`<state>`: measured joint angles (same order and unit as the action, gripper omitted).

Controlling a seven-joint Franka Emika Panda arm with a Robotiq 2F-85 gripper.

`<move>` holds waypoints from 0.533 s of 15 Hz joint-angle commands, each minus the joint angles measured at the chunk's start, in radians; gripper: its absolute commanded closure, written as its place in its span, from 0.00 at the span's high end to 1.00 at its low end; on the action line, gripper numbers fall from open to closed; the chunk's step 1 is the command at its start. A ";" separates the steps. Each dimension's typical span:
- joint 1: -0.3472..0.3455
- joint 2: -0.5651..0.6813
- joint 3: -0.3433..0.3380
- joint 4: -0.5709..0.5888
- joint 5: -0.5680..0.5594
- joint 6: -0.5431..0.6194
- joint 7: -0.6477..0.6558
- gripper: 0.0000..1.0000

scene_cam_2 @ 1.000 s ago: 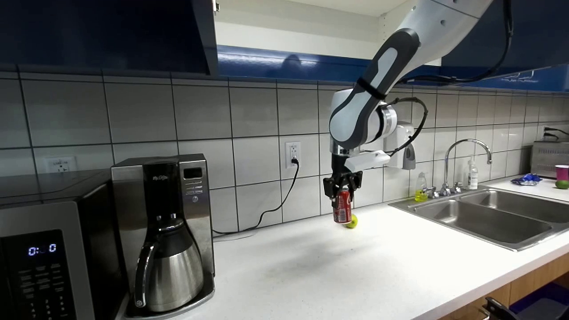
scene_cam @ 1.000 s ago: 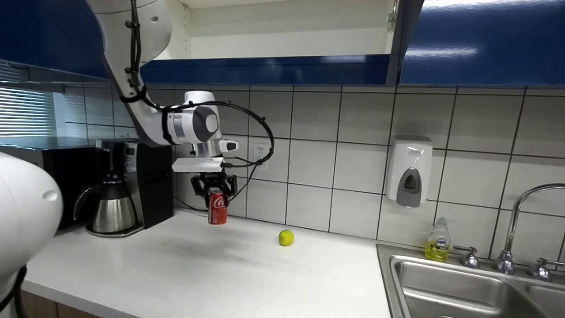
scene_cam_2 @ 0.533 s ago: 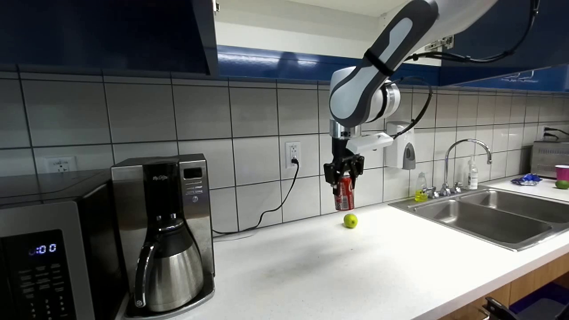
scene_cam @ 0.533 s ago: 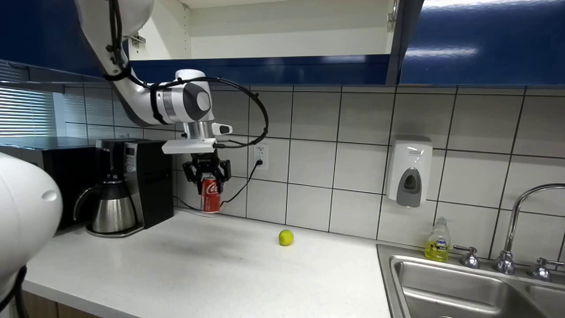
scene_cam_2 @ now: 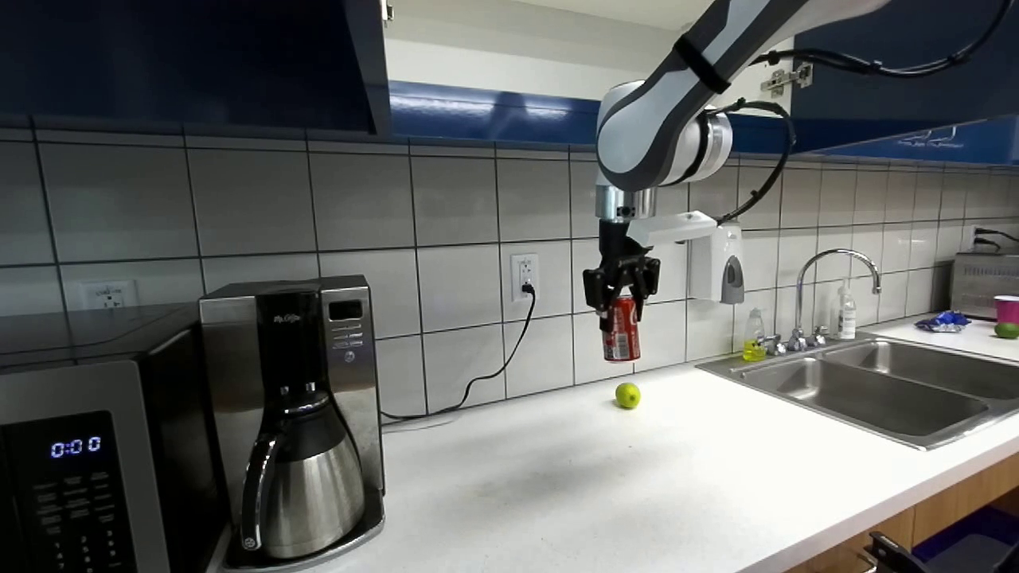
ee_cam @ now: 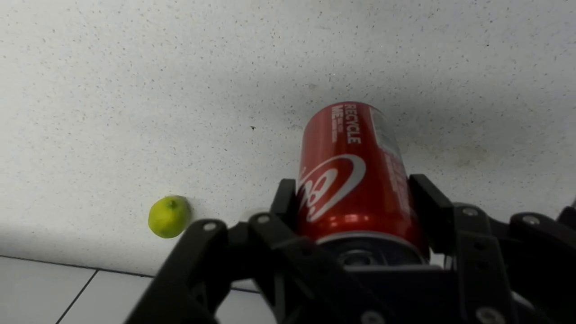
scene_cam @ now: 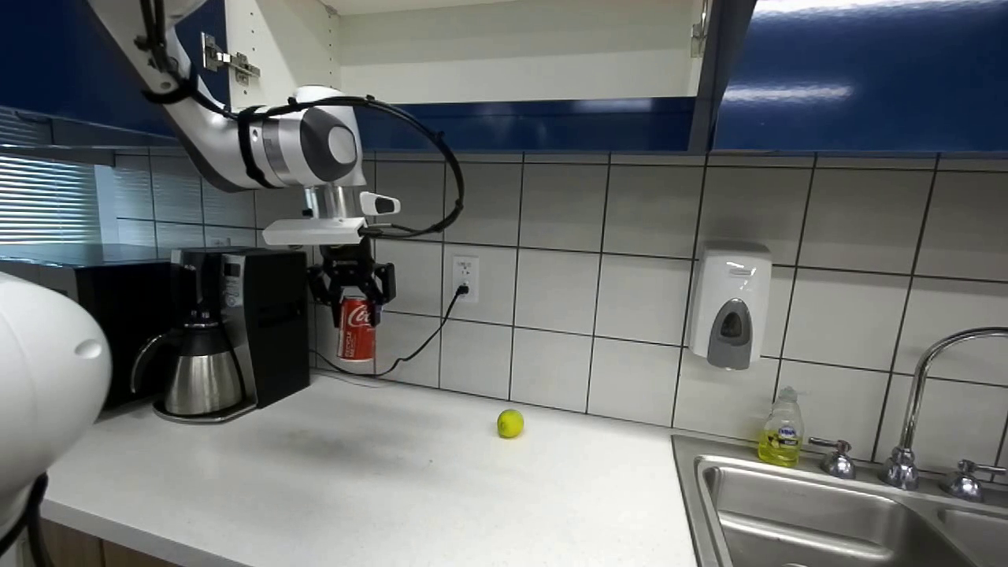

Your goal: Put the red can in the open upper cabinet.

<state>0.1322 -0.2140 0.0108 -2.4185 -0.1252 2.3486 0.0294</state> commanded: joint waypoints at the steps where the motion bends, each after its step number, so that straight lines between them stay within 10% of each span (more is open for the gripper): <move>1: -0.018 -0.104 0.030 -0.022 0.038 -0.086 -0.011 0.40; 8: -0.013 -0.237 0.050 0.012 0.054 -0.213 -0.008 0.40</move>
<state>0.1322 -0.3795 0.0375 -2.4253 -0.0899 2.2060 0.0293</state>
